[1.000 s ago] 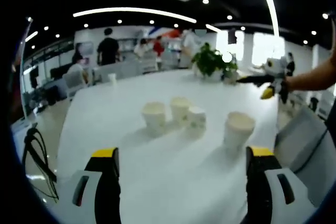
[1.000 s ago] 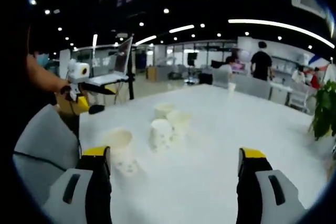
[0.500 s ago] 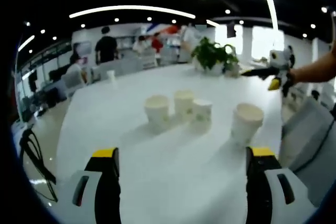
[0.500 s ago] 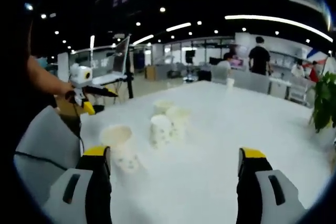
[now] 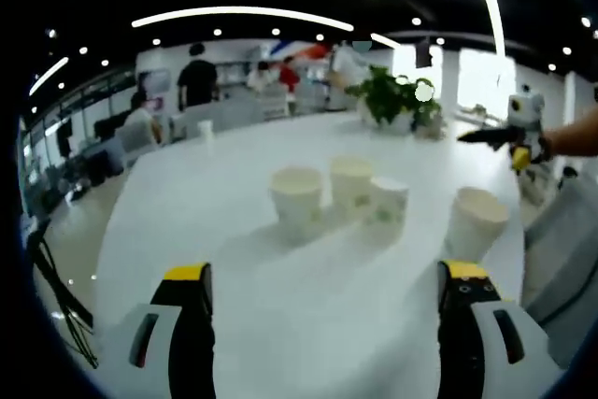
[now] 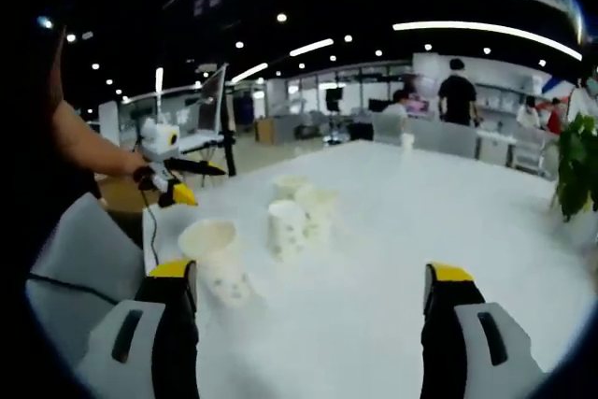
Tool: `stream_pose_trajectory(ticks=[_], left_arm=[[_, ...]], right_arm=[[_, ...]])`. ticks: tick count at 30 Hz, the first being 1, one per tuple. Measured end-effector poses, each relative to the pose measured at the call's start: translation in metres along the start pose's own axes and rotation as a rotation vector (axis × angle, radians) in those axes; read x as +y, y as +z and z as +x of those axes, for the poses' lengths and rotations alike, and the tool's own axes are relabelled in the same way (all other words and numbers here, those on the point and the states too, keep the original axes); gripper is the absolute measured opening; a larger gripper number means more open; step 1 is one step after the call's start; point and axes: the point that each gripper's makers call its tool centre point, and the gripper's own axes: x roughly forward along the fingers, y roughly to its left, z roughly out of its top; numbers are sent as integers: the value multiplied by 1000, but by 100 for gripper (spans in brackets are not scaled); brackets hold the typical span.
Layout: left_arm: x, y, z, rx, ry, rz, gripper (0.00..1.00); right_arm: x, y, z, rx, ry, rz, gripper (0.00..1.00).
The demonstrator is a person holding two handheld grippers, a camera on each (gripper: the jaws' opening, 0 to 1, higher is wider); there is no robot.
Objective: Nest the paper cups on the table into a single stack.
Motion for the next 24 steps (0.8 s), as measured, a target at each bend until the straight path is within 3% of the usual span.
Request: stream_pose_trajectory(ticks=[5, 9, 13, 24], left_arm=[[1, 4, 14, 10, -28, -10, 94], [7, 8, 31, 12, -19, -25, 98], [12, 20, 46, -45, -16, -62, 98], [21, 28, 81, -41, -40, -42, 98]], right_arm=[[0, -6, -2, 4, -1, 5, 100], [-2, -10, -5, 5, -8, 21, 100], [-3, -18, -8, 24, -7, 26, 100], [-7, -22, -9, 19, -28, 55, 100]])
